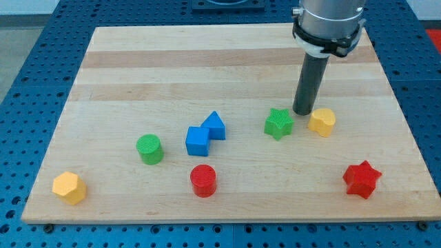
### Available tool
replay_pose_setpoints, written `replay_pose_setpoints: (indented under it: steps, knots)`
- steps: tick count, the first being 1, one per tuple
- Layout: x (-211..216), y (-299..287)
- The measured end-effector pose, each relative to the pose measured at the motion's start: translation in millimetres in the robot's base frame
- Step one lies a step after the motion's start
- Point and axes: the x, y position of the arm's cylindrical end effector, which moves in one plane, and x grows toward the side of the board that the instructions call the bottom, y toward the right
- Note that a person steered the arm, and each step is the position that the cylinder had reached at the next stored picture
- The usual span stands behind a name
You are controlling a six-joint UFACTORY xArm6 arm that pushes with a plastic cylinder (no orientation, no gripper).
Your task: Slide the green star right to the blue blocks
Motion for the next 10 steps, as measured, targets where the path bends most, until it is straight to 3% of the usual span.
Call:
replay_pose_setpoints:
  steps: [3, 6, 7, 8, 10]
  knots:
    - [17, -17]
    - [34, -134]
    - [39, -146]
    - [39, -146]
    - [17, -55]
